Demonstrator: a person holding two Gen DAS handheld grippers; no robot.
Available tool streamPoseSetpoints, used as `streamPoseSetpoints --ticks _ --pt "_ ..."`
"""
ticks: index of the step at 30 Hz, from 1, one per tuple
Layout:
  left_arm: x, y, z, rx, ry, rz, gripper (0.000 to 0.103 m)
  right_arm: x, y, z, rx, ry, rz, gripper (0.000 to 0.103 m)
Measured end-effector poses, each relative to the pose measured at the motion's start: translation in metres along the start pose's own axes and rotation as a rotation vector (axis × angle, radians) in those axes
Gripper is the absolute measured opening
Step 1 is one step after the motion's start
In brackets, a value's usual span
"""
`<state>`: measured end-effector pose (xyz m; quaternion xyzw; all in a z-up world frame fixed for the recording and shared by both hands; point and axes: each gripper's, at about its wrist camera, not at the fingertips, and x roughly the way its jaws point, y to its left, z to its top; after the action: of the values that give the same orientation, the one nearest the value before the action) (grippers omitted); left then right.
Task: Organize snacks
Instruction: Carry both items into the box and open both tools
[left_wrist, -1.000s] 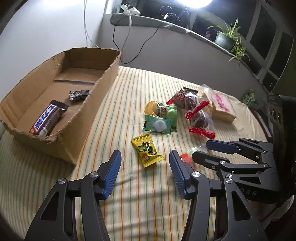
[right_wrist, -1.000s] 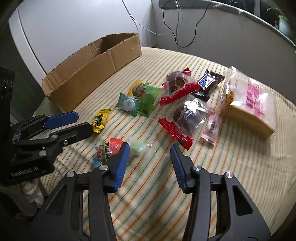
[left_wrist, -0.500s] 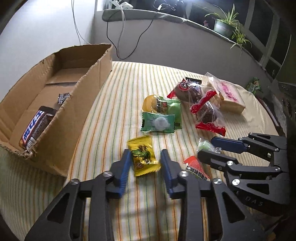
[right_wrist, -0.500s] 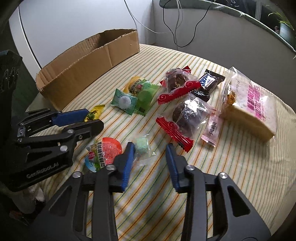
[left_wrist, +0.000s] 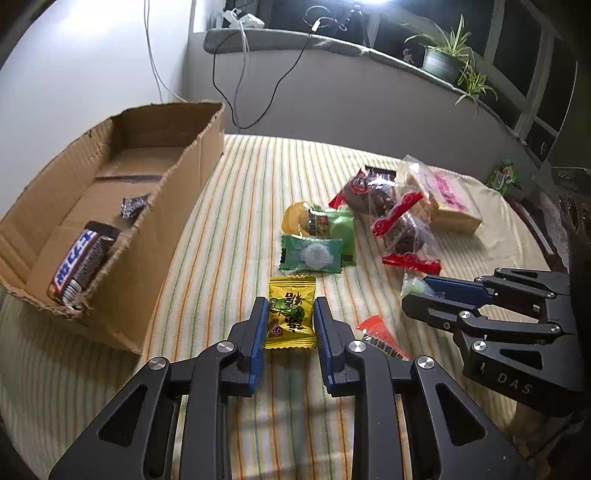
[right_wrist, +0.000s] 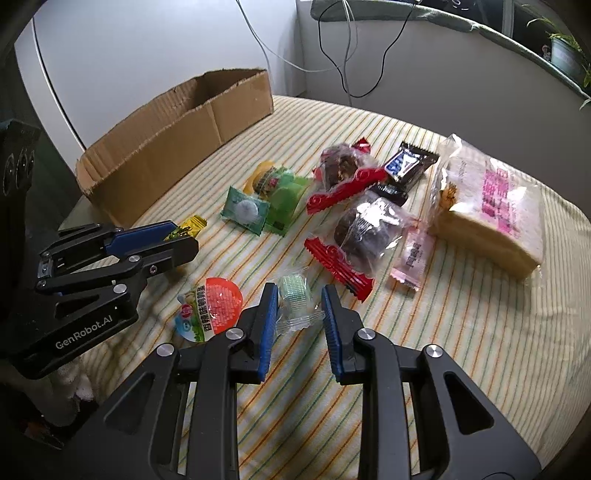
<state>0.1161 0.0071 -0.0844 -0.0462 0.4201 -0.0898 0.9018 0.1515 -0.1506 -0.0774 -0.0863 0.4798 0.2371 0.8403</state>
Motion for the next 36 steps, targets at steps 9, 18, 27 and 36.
streamPoseSetpoints --ticks 9,18,27,36 --pt "-0.026 0.011 0.014 -0.012 -0.069 -0.005 0.023 -0.019 0.011 0.026 -0.023 -0.05 0.005 0.025" --pt "-0.039 0.047 0.027 -0.061 -0.112 0.035 0.023 -0.023 0.038 0.064 -0.077 -0.099 0.009 0.025" --pt "-0.06 0.065 0.036 -0.081 -0.163 0.033 0.023 -0.021 0.072 0.097 -0.134 -0.138 0.04 0.025" --pt "-0.067 0.102 0.045 -0.109 -0.193 0.09 0.023 -0.006 0.104 0.126 -0.195 -0.133 0.085 0.025"
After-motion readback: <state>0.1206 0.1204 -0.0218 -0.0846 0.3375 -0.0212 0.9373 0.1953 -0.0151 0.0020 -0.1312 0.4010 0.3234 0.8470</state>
